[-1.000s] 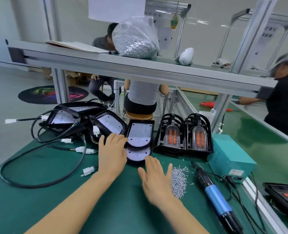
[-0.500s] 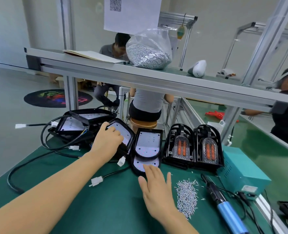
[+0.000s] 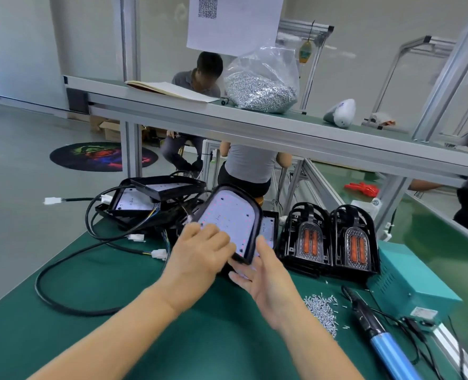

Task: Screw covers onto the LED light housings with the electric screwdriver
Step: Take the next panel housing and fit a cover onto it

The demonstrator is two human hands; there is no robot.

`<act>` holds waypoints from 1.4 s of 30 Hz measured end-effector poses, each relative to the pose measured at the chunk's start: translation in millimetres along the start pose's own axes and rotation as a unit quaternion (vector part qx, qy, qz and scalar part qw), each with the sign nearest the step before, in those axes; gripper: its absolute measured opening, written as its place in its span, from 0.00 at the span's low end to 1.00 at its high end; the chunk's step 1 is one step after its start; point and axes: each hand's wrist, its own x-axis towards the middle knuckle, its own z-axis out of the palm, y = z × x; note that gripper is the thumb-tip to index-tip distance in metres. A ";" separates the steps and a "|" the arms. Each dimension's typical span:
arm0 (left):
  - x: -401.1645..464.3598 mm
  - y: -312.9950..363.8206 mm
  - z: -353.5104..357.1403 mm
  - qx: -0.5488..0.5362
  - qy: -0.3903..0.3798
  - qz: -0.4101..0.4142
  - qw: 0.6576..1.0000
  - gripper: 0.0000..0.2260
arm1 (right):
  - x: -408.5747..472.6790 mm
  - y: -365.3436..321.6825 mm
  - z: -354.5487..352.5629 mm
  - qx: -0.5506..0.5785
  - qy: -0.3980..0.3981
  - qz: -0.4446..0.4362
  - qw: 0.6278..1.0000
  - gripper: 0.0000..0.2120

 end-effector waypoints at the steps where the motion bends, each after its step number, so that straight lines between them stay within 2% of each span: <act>1: -4.8 9.1 -4.8 -0.012 -0.001 0.002 1.000 0.11 | 0.0 -0.5 -0.4 0.052 -0.004 0.002 0.999 0.16; 3: -13.1 24.6 -11.1 -0.033 -0.002 0.009 0.999 0.11 | -1.3 2.7 -2.8 0.073 0.007 -0.003 0.997 0.12; 7: -29.1 36.6 -16.5 -0.097 0.007 0.026 0.995 0.08 | -8.5 15.3 -10.4 0.088 0.039 -0.015 0.995 0.13; 9: -36.3 33.4 -20.1 -0.190 0.047 -0.034 0.980 0.06 | -12.6 17.1 -16.4 0.104 0.049 -0.025 0.993 0.13; 10: -37.5 29.3 -22.1 -0.246 0.077 -0.103 0.961 0.06 | -13.8 17.2 -19.9 0.112 0.054 -0.025 0.992 0.13; 11: -37.0 23.3 -23.2 -0.295 0.103 -0.200 0.929 0.06 | -15.1 16.8 -23.1 0.120 0.057 -0.020 0.991 0.13; 12: -34.6 15.0 -24.1 -0.337 0.107 -0.317 0.880 0.05 | -16.5 16.7 -25.8 0.124 0.059 -0.010 0.990 0.12; 14: -25.8 -5.6 -19.2 -0.434 0.040 -0.517 0.736 0.04 | -19.6 16.9 -29.0 0.126 0.060 0.011 0.990 0.11; 15: -20.8 -15.9 -12.6 -0.487 -0.016 -0.575 0.657 0.03 | -21.2 16.9 -29.4 0.125 0.062 0.020 0.990 0.10; 17: -9.6 -31.8 3.7 -0.583 -0.101 -0.612 0.525 0.07 | -23.0 17.6 -29.4 0.118 0.070 0.036 0.990 0.09; 19: 5.5 -42.9 16.5 -0.655 -0.112 -0.618 0.420 0.10 | -25.1 16.6 -29.2 0.111 0.074 0.045 0.990 0.07; 20: 13.3 -46.8 19.8 -0.675 -0.098 -0.625 0.380 0.10 | -26.0 16.4 -29.5 0.110 0.074 0.049 0.990 0.06; 22: 25.1 -54.1 26.9 -0.691 -0.065 -0.644 0.321 0.08 | -28.1 16.3 -31.8 0.109 0.073 0.054 0.990 0.05; 24: 34.6 -59.0 32.4 -0.694 -0.046 -0.655 0.295 0.09 | -29.6 16.0 -35.1 0.107 0.075 0.056 0.990 0.05; 30: 44.7 -50.4 23.8 -0.714 0.003 -0.627 0.312 0.08 | -26.8 14.7 -49.2 0.093 0.091 0.048 0.990 0.07; 31: 43.5 -47.1 19.3 -0.715 0.005 -0.618 0.326 0.08 | -26.2 15.2 -51.9 0.086 0.096 0.046 0.991 0.07; 32: 41.2 -44.5 15.3 -0.707 -0.008 -0.611 0.356 0.07 | -25.4 15.8 -54.8 0.080 0.100 0.045 0.991 0.07; 33: 39.0 -42.5 10.9 -0.678 -0.037 -0.606 0.414 0.07 | -24.5 16.4 -57.4 0.070 0.104 0.043 0.991 0.07; 34: 36.2 -42.5 8.1 -0.616 -0.077 -0.600 0.504 0.08 | -23.5 16.9 -59.3 0.053 0.107 0.041 0.992 0.08; 36: 30.7 -52.0 8.3 -0.356 -0.116 -0.552 0.745 0.15 | -20.1 16.6 -60.4 0.005 0.107 0.035 0.994 0.09; 37: 30.4 -59.8 8.4 -0.204 -0.095 -0.500 0.836 0.16 | -17.7 15.3 -59.0 -0.016 0.104 0.030 0.994 0.09; 38: 31.7 -69.7 10.3 -0.088 -0.059 -0.441 0.891 0.14 | -14.9 13.0 -56.1 -0.032 0.100 0.024 0.994 0.10; 39: 34.7 -80.5 13.1 -0.020 -0.037 -0.396 0.917 0.10 | -10.7 9.8 -52.1 -0.046 0.096 0.016 0.994 0.10; 40: 37.5 -91.2 18.0 0.019 -0.051 -0.367 0.929 0.09 | -5.6 5.2 -46.9 -0.059 0.094 0.006 0.994 0.10; 42: 42.3 -108.4 28.9 0.066 -0.174 -0.332 0.925 0.18 | 9.1 -6.9 -35.2 -0.084 0.099 -0.017 0.991 0.09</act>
